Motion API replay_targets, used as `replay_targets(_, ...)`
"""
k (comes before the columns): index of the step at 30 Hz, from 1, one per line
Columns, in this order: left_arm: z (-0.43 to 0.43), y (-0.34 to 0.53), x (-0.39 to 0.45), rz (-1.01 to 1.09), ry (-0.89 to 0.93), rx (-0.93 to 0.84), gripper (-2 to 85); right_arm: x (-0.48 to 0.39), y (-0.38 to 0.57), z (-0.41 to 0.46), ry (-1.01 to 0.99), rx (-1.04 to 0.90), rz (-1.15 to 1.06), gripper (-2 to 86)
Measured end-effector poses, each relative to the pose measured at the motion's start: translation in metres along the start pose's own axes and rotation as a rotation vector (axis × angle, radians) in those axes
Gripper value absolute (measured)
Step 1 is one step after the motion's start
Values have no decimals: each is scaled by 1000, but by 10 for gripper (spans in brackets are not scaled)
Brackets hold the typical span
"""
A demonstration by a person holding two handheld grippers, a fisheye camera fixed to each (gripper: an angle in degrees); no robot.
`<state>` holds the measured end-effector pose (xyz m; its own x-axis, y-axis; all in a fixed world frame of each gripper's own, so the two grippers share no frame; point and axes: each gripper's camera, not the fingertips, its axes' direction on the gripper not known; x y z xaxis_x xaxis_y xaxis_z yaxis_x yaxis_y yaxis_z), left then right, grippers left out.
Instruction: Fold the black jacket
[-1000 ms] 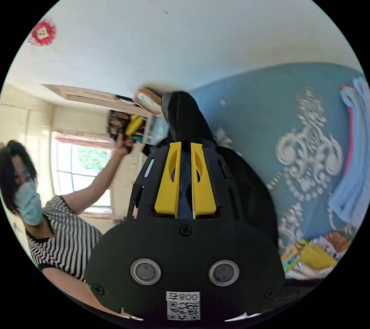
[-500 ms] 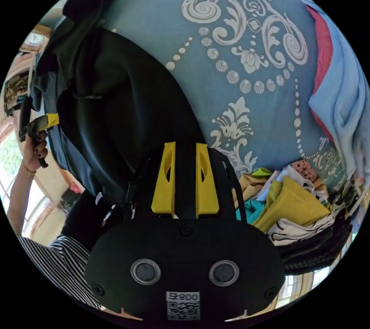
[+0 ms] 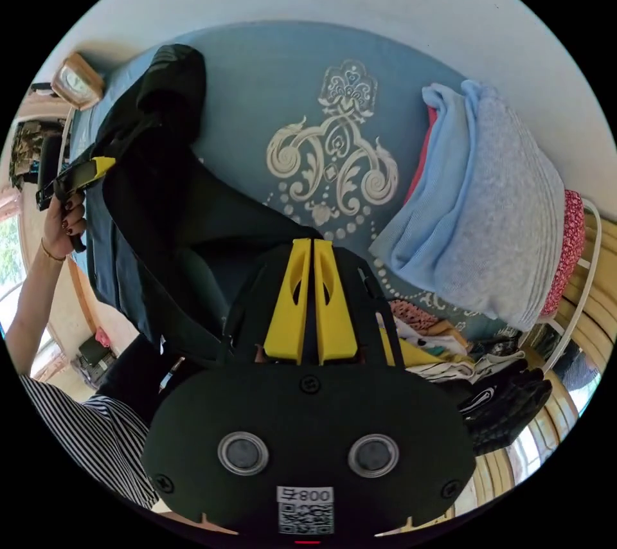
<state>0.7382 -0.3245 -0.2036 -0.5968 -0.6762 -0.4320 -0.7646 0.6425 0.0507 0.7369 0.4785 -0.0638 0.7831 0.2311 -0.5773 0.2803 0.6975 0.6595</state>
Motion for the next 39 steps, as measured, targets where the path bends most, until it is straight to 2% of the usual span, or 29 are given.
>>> replay_targets(4,19,-31,-19,-17,-98,-57,63,15,-29,28,6,-143,36,10)
replay_targets(6,25,-21,-38,-80,-38,-43,78,17,-28,50,178,-209,95,17)
replay_targets(7,23,-14,-40,-81,-27,-25,80,15,-24,52,195,-204,95,19)
replay_targets(10,17,35,-49,-66,-3,-17,86,2,16,50,85,-101,30,67)
replay_targets(12,14,88,-59,-70,-45,-64,84,-14,63,59,-152,-74,-32,90)
replay_targets(18,43,213,-94,-239,-80,-339,77,-36,168,161,-433,-321,89,116)
replay_targets(20,51,237,-100,-287,-36,-365,75,-36,189,186,-467,-353,150,106)
replay_targets(23,59,256,-107,-311,-33,-384,72,-31,207,192,-389,-294,209,68)
replay_targets(26,62,259,-107,-284,-37,-379,72,-31,214,196,-295,-301,156,41)
replay_targets(32,61,266,-93,-170,-53,-396,68,-13,233,204,-299,-288,158,14)
replay_targets(35,51,278,-89,-154,-37,-362,67,0,246,206,-355,-276,180,7)
replay_targets(39,38,300,-90,-156,-17,-326,70,13,271,201,-537,-229,201,3)
